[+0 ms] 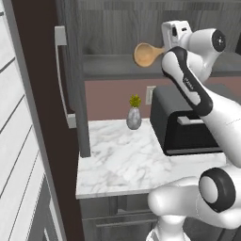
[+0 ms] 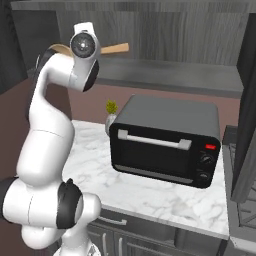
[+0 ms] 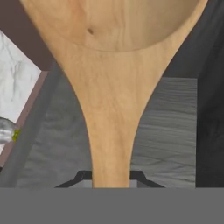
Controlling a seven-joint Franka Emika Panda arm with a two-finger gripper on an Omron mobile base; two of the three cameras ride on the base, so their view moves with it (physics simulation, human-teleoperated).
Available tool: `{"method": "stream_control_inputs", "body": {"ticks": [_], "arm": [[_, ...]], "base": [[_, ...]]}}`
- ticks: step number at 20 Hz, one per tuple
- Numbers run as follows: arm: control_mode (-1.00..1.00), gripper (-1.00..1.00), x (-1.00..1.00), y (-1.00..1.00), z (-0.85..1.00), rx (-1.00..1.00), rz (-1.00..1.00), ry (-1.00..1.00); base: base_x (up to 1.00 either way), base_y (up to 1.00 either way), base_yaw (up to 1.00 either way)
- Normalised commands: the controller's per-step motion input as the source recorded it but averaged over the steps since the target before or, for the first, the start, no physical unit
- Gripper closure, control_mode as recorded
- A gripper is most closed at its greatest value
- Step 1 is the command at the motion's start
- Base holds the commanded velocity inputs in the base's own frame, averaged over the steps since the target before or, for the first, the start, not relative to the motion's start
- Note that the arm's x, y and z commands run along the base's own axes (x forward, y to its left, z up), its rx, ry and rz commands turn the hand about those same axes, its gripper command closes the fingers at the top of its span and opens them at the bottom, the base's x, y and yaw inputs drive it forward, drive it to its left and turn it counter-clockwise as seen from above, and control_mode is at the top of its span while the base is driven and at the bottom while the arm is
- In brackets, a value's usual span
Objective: Organize the utensils by type. Pick up the wooden spoons from the counter and place them in the open cabinet. Then pick up the metallic utensils from the counter and place them in the open drawer.
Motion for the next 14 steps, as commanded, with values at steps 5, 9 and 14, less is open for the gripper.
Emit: {"method": "stream_control_inputs", "body": {"ticks": [5,9,14], "arm": [[-1.00,1.00,0.75,0.08,-0.05,0.01,0.00,0.03],[-1.00,1.00,0.78,0.01,0.00,0.05,0.00,0.14],[-1.00,1.00,0.65,0.04,-0.04,0.04,0.00,0.02]], "base": [[0.00,0.00,0.00],[0.00,0.00,0.00],[0.00,0.00,0.00]]}}
